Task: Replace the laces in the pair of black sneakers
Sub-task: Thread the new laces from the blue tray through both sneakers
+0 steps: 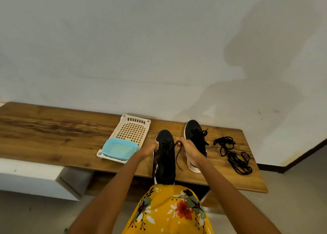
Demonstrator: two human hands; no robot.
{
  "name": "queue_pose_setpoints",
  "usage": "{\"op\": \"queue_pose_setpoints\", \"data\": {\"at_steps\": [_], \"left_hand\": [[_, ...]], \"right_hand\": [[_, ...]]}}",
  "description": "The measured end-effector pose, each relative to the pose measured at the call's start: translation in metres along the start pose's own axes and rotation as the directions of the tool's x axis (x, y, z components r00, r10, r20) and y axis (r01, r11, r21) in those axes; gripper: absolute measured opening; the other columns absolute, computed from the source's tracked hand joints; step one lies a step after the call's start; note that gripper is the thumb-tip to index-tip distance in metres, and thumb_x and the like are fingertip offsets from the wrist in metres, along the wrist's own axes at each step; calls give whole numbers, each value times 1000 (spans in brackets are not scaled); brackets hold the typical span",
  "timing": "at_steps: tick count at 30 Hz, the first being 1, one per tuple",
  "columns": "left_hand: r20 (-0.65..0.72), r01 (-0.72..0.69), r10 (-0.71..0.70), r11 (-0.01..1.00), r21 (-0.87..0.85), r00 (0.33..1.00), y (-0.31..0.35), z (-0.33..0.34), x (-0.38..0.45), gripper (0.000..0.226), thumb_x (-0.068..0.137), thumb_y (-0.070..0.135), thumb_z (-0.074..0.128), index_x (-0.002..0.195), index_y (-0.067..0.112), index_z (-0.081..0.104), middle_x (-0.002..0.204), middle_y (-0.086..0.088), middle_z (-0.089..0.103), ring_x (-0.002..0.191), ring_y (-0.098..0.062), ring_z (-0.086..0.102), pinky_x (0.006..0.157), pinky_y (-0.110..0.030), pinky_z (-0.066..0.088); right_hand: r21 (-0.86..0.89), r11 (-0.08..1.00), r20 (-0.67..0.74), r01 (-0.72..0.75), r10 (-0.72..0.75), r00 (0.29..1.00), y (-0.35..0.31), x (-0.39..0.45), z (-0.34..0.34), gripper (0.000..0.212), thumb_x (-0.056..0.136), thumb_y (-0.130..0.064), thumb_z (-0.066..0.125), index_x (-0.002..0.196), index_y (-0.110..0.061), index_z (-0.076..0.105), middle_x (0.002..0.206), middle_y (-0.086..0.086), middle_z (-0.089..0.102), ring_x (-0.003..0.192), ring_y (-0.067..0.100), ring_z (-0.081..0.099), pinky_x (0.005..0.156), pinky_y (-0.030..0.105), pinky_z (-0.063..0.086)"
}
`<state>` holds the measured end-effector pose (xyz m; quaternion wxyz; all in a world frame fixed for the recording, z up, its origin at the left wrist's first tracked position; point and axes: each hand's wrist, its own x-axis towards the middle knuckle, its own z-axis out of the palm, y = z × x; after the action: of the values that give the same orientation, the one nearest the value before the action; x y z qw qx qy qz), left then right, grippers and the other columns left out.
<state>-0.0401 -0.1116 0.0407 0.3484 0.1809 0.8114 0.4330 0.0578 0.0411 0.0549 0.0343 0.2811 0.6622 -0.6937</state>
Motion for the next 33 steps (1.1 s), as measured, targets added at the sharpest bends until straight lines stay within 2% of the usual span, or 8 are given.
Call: {"op": "queue_pose_setpoints", "data": {"at_steps": [4,8,14,18,22,27,30,33], "left_hand": [[-184,-135,101,973,-186,978,48,-21,-20,33,98,4,32,67,13,42,72,-2,45,67,-9,43,58,-10,38],[-223,-233,185,949,-211,957,88,-29,-38,33,101,22,35,72,14,48,73,0,48,68,-11,45,59,-22,38],[-205,-426,449,893,147,870,141,-52,-68,38,101,32,35,75,8,48,74,-2,47,65,-10,42,62,-21,34],[-153,-488,572,788,375,806,164,-57,-71,44,99,27,43,71,-3,55,76,-22,51,75,-23,48,69,-28,36],[-154,-434,449,893,122,880,161,-50,-76,46,101,39,31,80,6,56,78,-8,54,78,-21,53,72,-25,40],[168,-226,272,941,-252,947,137,-38,-82,69,97,53,22,44,19,50,52,-7,42,49,-20,53,58,-28,50],[149,-231,258,956,-181,955,133,-38,-75,59,101,41,28,60,18,64,62,-16,50,56,-24,57,59,-29,50],[15,-249,250,968,-41,968,135,-44,-68,29,95,0,36,80,9,59,75,-18,57,58,-22,56,53,-27,49]], "right_hand": [[474,877,109,77,-145,983,-45,-18,-4,41,97,-30,50,62,-15,66,78,3,67,77,15,64,89,32,48],[619,769,117,159,-291,950,-77,-40,5,26,97,-22,48,91,-5,67,80,4,65,76,15,65,96,34,46],[152,944,-74,293,-284,956,-112,-56,17,30,96,-1,48,125,6,55,80,5,59,64,13,54,65,23,50],[-335,848,188,411,-367,911,-128,-74,24,28,93,-2,53,120,1,60,82,-4,61,62,8,53,62,18,47],[-356,792,290,496,-411,864,-129,-82,17,25,96,-2,48,118,4,60,89,3,65,62,0,57,68,16,49],[-441,732,483,519,-294,825,-132,-87,6,16,94,-3,52,110,-5,55,91,8,65,74,9,66,79,25,54],[-698,422,520,579,-257,815,-139,-87,5,22,88,2,56,109,-3,61,102,14,68,91,20,65,89,31,49],[-797,159,486,582,-403,776,-140,-81,9,23,85,8,52,102,-1,64,107,17,64,98,30,60,83,33,46]]}}
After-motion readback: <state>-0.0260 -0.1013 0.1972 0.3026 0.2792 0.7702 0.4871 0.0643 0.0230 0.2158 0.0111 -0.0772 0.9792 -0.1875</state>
